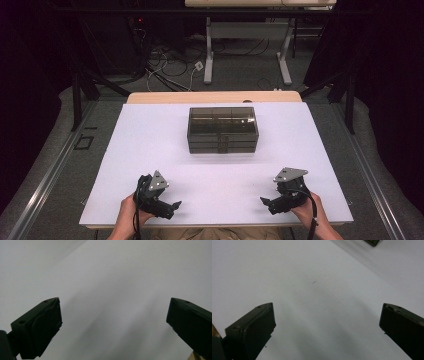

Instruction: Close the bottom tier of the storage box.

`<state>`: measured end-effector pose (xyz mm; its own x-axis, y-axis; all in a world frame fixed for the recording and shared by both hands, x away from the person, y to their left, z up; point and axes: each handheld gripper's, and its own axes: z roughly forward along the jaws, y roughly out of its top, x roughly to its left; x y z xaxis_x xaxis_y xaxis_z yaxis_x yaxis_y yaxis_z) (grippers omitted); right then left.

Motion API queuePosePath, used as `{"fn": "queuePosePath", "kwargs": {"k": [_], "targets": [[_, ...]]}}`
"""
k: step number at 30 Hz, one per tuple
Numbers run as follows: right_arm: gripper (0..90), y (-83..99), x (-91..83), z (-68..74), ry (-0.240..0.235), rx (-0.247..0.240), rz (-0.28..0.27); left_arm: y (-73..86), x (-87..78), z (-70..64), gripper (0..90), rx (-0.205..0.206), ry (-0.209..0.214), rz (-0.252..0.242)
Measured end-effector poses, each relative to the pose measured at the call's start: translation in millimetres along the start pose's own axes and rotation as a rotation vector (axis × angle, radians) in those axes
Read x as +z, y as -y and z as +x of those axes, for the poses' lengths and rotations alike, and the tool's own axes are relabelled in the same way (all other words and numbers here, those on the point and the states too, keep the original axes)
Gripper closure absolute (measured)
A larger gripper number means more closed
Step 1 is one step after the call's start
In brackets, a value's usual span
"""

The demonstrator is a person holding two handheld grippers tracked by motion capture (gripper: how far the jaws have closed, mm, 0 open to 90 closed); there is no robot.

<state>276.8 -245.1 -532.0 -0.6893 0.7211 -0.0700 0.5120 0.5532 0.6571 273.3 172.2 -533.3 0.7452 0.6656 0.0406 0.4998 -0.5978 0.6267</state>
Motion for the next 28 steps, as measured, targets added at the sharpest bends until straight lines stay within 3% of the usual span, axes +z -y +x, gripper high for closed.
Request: {"fn": "queuePosePath", "kwargs": {"k": [28], "targets": [[0.0,3.0,0.0,-3.8,0.003,0.001,0.003,-1.2,-1.8,0.9,0.0,0.012,0.003,-0.001]]}}
